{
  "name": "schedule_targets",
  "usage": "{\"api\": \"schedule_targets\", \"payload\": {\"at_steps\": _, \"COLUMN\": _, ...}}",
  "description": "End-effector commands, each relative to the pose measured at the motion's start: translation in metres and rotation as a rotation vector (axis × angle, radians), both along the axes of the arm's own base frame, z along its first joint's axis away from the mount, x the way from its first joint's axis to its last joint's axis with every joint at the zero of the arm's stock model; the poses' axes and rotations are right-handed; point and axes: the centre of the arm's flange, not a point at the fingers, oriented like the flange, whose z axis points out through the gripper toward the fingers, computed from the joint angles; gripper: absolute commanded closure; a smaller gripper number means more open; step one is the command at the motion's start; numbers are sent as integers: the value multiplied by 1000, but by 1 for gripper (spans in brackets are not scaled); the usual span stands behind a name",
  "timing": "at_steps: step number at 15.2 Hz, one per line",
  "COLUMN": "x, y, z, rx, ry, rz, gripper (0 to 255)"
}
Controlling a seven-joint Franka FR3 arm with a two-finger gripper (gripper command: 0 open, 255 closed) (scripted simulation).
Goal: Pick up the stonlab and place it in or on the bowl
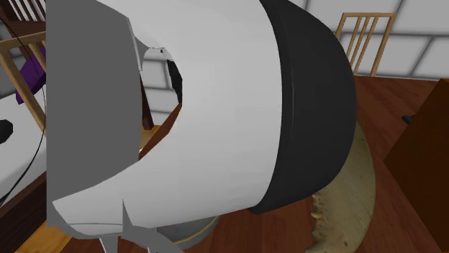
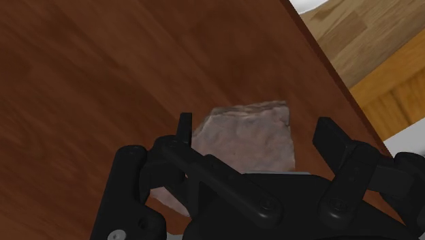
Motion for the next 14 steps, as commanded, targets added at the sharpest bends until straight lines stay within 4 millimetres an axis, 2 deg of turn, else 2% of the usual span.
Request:
{"api": "schedule_targets", "payload": {"at_steps": 1, "x": 0, "y": 0, "z": -3, "rx": 0, "ry": -1, "rz": 0, "gripper": 0}}
{"api": "schedule_targets", "payload": {"at_steps": 7, "x": 0, "y": 0, "z": -3, "rx": 0, "ry": -1, "rz": 0, "gripper": 0}}
{"api": "schedule_targets", "payload": {"at_steps": 8, "x": 0, "y": 0, "z": -3, "rx": 0, "ry": -1, "rz": 0, "gripper": 255}}
{"api": "schedule_targets", "payload": {"at_steps": 14, "x": 0, "y": -1, "z": -3, "rx": 0, "ry": -1, "rz": 0, "gripper": 255}}
